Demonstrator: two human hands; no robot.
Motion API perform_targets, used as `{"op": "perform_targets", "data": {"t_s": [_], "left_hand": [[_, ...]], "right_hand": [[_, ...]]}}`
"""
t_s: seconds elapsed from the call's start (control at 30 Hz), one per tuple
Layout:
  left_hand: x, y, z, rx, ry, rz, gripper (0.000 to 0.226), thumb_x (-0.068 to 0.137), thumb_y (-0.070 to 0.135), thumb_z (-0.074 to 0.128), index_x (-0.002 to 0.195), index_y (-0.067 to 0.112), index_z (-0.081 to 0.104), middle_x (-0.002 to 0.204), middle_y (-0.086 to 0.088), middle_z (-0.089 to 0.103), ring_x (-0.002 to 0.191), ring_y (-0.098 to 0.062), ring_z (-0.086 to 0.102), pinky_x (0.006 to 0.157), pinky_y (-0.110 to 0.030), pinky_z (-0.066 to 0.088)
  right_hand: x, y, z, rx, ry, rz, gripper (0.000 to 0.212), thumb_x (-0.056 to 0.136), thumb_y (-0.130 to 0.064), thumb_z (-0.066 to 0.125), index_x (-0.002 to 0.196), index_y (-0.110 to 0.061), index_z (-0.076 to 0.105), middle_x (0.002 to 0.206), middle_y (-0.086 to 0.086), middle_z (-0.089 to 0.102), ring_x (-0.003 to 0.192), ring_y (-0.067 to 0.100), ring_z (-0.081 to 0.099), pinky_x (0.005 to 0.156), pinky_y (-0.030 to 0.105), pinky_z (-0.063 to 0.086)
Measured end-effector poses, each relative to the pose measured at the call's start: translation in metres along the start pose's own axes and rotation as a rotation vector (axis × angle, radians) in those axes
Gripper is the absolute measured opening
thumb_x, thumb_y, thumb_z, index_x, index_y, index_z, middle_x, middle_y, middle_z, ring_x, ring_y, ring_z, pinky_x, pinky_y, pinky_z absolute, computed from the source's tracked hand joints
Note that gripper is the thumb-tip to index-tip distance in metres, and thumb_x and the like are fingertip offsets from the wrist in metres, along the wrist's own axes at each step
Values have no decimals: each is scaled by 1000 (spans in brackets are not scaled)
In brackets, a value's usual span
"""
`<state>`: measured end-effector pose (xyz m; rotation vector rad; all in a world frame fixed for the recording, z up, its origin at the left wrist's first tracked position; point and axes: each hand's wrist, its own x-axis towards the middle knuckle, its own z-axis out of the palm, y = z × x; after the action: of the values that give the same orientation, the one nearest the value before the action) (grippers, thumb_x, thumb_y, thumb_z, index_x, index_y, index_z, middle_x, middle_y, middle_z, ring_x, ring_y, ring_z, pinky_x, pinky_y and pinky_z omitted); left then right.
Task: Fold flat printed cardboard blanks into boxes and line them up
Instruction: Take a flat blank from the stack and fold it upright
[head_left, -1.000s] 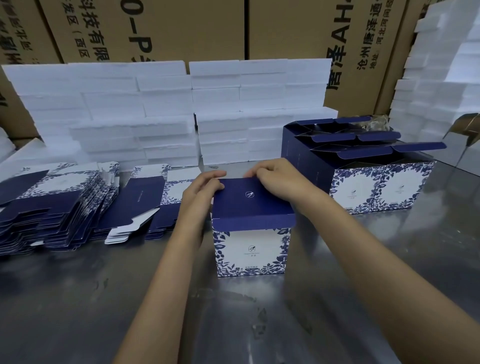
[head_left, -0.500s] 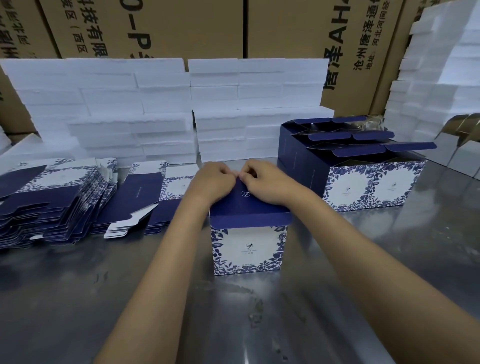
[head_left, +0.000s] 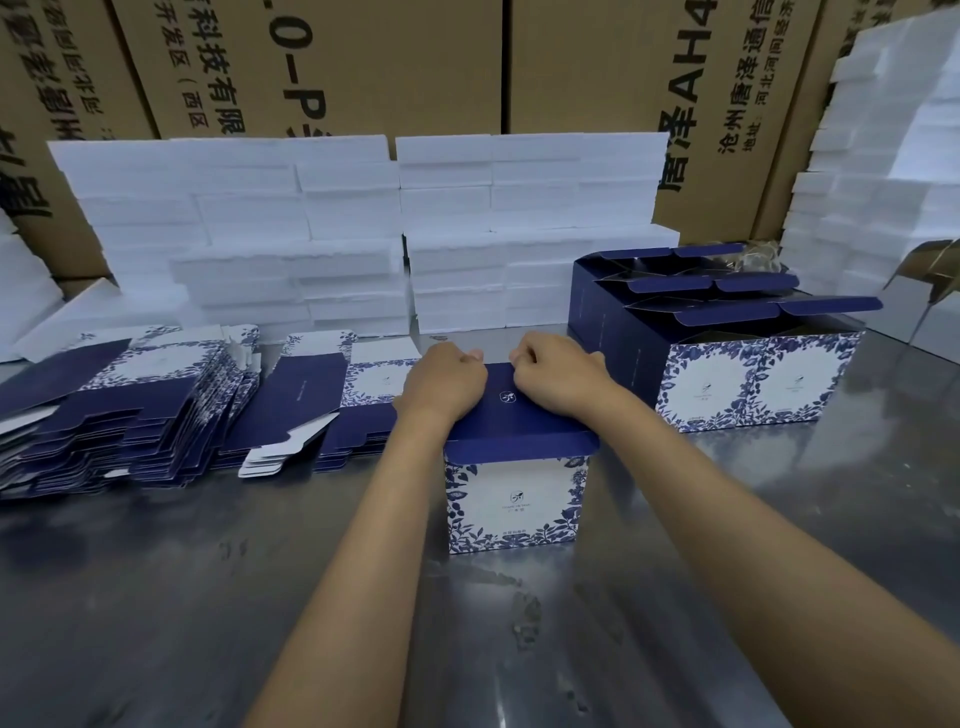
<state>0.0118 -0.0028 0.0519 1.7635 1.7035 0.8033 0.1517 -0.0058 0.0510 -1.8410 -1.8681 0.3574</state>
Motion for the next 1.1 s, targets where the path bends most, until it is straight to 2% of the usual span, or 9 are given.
{"op": "perform_targets", "data": {"t_s": [0.07,0.17,0.4,0.57,0.67,0.8,0.87,0.97,1.1], "left_hand": [[0,0,0,-16,5,3,44,106,31,41,99,-10,55,129,-30,55,122,-46,52,102,-49,41],[2,-3,2,-39,36,-17,46,106,32,39,119,-10,52,131,-29,55,124,-45,52,104,-50,40],[1,-6,2,-61,127,-58,46,107,27,37,127,-12,50,130,-29,57,121,-44,54,98,-45,43],[1,-9,4,-69,182,-130,41,107,29,34,126,-1,55,127,-20,60,119,-40,54,95,-40,41],[-4,-7,2,-94,209,-133,36,106,23,35,120,-1,57,123,-19,61,118,-40,54,87,-37,39],[-14,-6,-1,-111,205,63,12,100,14,46,95,18,56,102,4,60,117,-28,54,98,-38,41],[-25,-7,-5,-116,217,269,8,95,15,58,100,22,61,113,10,57,121,-17,48,107,-42,36],[-44,-12,-7,-131,156,484,7,90,15,68,89,22,69,96,14,65,99,-6,56,102,-37,42],[-63,-29,-13,-254,-25,442,3,89,20,74,90,21,71,103,16,71,104,2,62,95,-20,44]], "right_hand": [[-1,-2,-1,-17,-16,5,19,104,-23,40,86,-22,48,86,-12,51,100,21,44,89,38,22],[-5,-3,-3,39,8,24,23,103,-24,40,82,-24,49,87,-15,53,101,22,47,90,39,23],[-11,-7,-5,67,34,126,21,100,-21,39,82,-19,49,130,2,66,102,26,49,104,46,27],[-14,-4,-8,63,89,202,17,94,-16,44,77,-17,44,82,-4,50,86,28,46,112,49,31],[-16,-8,-10,58,75,206,20,96,-17,43,77,-18,41,78,-6,42,89,29,45,110,47,35],[-19,-9,-10,34,79,195,19,99,-18,42,80,-15,43,81,-3,47,92,31,48,105,45,39],[-20,-10,-10,-31,102,179,19,99,-19,43,82,-14,47,99,4,60,97,32,53,105,46,39],[-19,-10,-10,-218,221,57,21,102,-22,46,104,-10,62,123,11,58,117,33,52,102,46,37],[-25,-12,-15,-186,297,-212,22,101,-23,50,100,-9,67,104,8,65,100,30,58,81,38,43]]}}
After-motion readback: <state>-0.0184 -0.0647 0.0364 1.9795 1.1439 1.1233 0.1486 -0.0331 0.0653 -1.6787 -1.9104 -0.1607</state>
